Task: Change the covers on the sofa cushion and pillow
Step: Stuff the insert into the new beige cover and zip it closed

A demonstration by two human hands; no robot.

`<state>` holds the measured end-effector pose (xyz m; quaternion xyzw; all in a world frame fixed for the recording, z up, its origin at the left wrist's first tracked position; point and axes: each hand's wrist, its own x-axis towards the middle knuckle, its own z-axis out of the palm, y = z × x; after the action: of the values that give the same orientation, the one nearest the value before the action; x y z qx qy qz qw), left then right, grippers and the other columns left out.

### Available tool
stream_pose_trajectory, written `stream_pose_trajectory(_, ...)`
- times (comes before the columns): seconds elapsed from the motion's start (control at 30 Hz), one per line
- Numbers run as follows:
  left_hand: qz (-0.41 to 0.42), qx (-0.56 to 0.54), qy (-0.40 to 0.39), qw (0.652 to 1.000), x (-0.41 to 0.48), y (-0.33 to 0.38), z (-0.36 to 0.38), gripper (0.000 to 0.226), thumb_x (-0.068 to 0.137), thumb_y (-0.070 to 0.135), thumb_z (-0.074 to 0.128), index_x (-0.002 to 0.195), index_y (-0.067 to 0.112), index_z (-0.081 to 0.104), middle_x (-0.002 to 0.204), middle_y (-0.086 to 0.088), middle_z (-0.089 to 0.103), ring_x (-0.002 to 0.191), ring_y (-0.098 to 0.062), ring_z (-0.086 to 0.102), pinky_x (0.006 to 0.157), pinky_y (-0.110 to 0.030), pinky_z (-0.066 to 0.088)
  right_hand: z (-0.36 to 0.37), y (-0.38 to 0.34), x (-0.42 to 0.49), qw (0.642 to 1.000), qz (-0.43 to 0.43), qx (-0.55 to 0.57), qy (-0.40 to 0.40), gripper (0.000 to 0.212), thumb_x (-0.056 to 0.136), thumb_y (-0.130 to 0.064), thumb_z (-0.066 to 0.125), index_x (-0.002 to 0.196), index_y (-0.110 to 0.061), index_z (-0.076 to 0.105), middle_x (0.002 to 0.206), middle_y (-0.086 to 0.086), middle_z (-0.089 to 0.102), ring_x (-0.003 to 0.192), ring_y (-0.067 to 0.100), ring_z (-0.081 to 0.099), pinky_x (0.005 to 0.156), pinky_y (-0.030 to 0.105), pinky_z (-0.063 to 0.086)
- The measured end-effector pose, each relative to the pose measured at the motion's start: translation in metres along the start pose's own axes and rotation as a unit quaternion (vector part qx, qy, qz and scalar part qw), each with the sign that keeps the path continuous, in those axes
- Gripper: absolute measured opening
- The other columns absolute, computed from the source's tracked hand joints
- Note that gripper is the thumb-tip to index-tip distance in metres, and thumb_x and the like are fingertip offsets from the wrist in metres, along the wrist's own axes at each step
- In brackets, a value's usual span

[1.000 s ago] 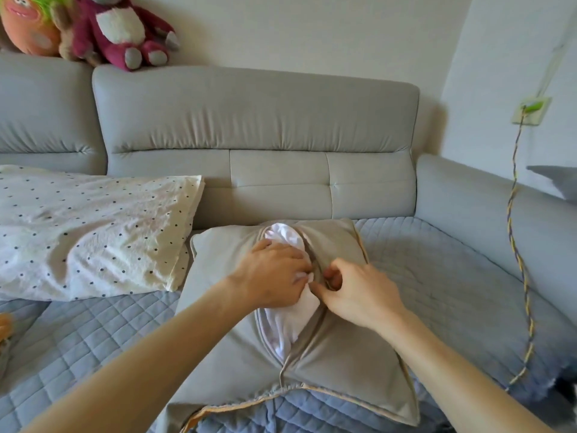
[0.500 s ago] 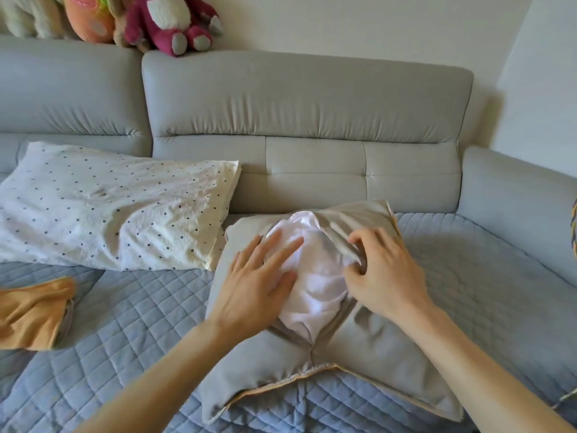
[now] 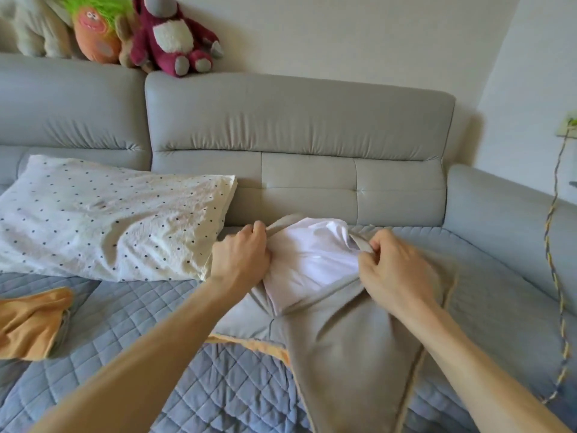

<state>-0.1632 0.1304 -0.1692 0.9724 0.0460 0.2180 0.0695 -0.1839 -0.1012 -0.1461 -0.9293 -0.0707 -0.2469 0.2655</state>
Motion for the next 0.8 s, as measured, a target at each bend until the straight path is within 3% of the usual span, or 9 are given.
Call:
stream_pose_trajectory(0.1,0.12,0.022,0.082,0.989,0.037,0.018,-0.008,0.003,0.092,0.018,0.049,0.092,0.015,0.046,0.09,-0.001,0.061,0.082,-0.032,0.064,0.052,-0.032,0.03,-0.022,-0.007,-0.028,0.998,0.005,-0.059,-0.009,0.015,0.088,-0.028,0.049,0.082,-0.016,0.041,0.073,-0.004,0.048,0.069,0.026,0.039,0.06,0.036,0.022)
stream_pose_trajectory(0.17,0.178,-0.008,0.1,0.979,0.042,0.033,0.001,0.008,0.089,0.02,0.053,0.097,0.017,0.052,0.094,0.0,0.059,0.085,-0.03,0.063,0.05,-0.033,0.035,-0.027,-0.005,-0.048,0.982,0.008,-0.139,-0.131,0.024,0.09,-0.043,0.042,0.082,-0.02,0.042,0.079,-0.004,0.055,0.075,0.028,0.049,0.063,0.036,0.033)
stream_pose_trajectory(0.27,0.181,-0.005,0.053,0.982,0.019,0.047,0.043,0.027,0.092,0.037,0.054,0.113,0.02,0.051,0.11,-0.002,0.053,0.098,-0.028,0.059,0.067,-0.04,0.048,-0.02,-0.001,-0.074,0.945,0.016,-0.182,-0.271,0.044,0.092,-0.056,0.035,0.087,-0.017,0.055,0.093,0.004,0.061,0.093,0.028,0.061,0.071,0.036,0.043)
stream_pose_trajectory(0.33,0.137,-0.027,0.098,0.985,-0.003,0.042,0.058,0.032,0.09,0.045,0.056,0.105,0.018,0.051,0.101,-0.005,0.051,0.087,-0.03,0.058,0.064,-0.041,0.047,-0.014,0.002,-0.077,0.959,0.013,-0.169,-0.227,0.044,0.09,-0.061,0.036,0.081,-0.022,0.056,0.083,-0.002,0.055,0.085,0.023,0.06,0.07,0.034,0.046)
stream_pose_trajectory(0.4,0.074,-0.06,0.148,0.984,-0.014,0.025,0.063,0.044,0.085,0.059,0.055,0.096,0.016,0.049,0.09,-0.005,0.049,0.077,-0.028,0.055,0.057,-0.039,0.046,-0.004,0.006,-0.066,0.989,-0.047,-0.114,-0.08,0.036,0.088,-0.062,0.041,0.079,-0.027,0.049,0.083,-0.011,0.053,0.085,0.019,0.057,0.066,0.033,0.046)
stream_pose_trajectory(0.47,0.022,-0.103,0.151,0.983,-0.026,0.006,0.06,0.054,0.08,0.073,0.044,0.089,0.02,0.045,0.084,0.002,0.05,0.075,-0.026,0.051,0.056,-0.036,0.045,0.012,0.004,-0.05,0.99,-0.139,-0.023,0.015,0.024,0.088,-0.053,0.048,0.088,-0.03,0.054,0.094,-0.015,0.054,0.091,0.017,0.053,0.073,0.031,0.048)
stream_pose_trajectory(0.57,-0.013,-0.212,0.07,0.975,-0.044,-0.012,0.053,0.049,0.081,0.074,0.047,0.093,0.027,0.043,0.09,0.014,0.051,0.087,-0.017,0.049,0.065,-0.036,0.047,0.048,-0.012,-0.026,0.977,-0.212,0.015,0.009,0.022,0.09,-0.04,0.048,0.102,-0.028,0.062,0.111,-0.011,0.059,0.102,0.019,0.054,0.089,0.036,0.047)
stream_pose_trajectory(0.63,-0.014,-0.253,0.055,0.966,-0.052,-0.023,0.05,0.036,0.085,0.064,0.054,0.099,0.032,0.045,0.094,0.017,0.05,0.089,-0.011,0.051,0.068,-0.033,0.048,0.069,-0.018,-0.019,0.97,-0.243,-0.014,0.018,0.018,0.088,-0.034,0.053,0.098,-0.027,0.066,0.11,-0.009,0.06,0.099,0.02,0.056,0.085,0.04,0.048)
stream_pose_trajectory(0.8,-0.005,-0.194,0.046,0.98,-0.059,-0.059,0.04,0.025,0.088,0.054,0.062,0.1,0.036,0.05,0.089,0.018,0.055,0.079,-0.007,0.056,0.06,-0.028,0.049,0.089,-0.019,-0.038,0.941,-0.334,-0.02,0.052,0.018,0.093,-0.031,0.057,0.103,-0.023,0.07,0.114,-0.006,0.064,0.101,0.022,0.058,0.083,0.038,0.046)
